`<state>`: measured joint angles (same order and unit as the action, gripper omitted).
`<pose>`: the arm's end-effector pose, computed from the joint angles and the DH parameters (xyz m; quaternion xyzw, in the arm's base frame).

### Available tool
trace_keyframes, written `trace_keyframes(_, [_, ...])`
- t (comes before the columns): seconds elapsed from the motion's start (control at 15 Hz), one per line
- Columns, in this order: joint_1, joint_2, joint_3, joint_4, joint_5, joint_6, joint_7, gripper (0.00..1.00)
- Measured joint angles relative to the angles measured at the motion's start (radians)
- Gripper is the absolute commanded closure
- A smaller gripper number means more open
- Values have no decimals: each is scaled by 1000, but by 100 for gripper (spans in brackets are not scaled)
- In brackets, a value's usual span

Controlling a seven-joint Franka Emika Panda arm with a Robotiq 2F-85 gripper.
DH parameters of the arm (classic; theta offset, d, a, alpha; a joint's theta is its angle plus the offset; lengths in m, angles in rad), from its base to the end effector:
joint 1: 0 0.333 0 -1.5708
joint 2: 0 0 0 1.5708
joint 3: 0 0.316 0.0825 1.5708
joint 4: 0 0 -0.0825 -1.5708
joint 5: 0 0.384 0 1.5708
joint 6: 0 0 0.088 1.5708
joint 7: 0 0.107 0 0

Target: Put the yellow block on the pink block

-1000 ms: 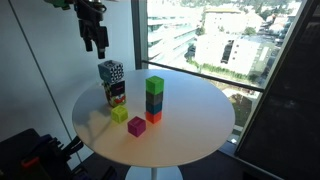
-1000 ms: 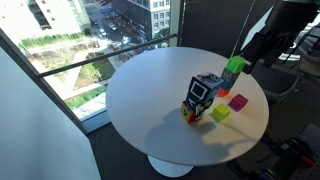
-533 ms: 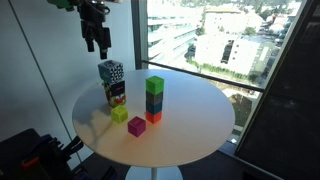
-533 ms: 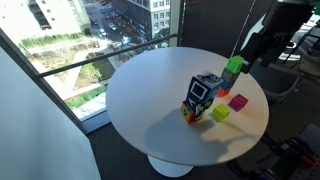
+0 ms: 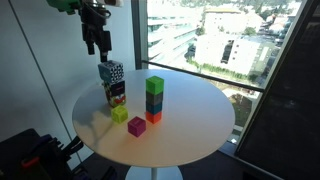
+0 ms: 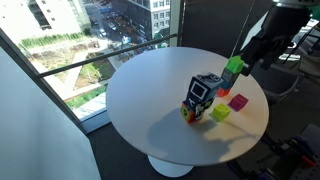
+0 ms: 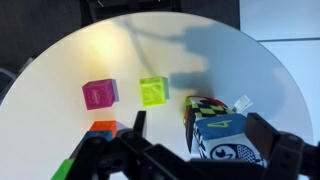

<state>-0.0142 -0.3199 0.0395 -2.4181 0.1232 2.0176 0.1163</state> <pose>0.4313 0.0184 0.4234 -0.9952 0.0754 0.0434 0.0453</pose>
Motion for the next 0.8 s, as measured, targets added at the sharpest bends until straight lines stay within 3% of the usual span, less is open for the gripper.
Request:
trace_keyframes(0.33, [-4,28,-21,-28,-19,55,-7,0])
trace_keyframes(0.8, [-4,72,-46,-116,-19,218,-88,0])
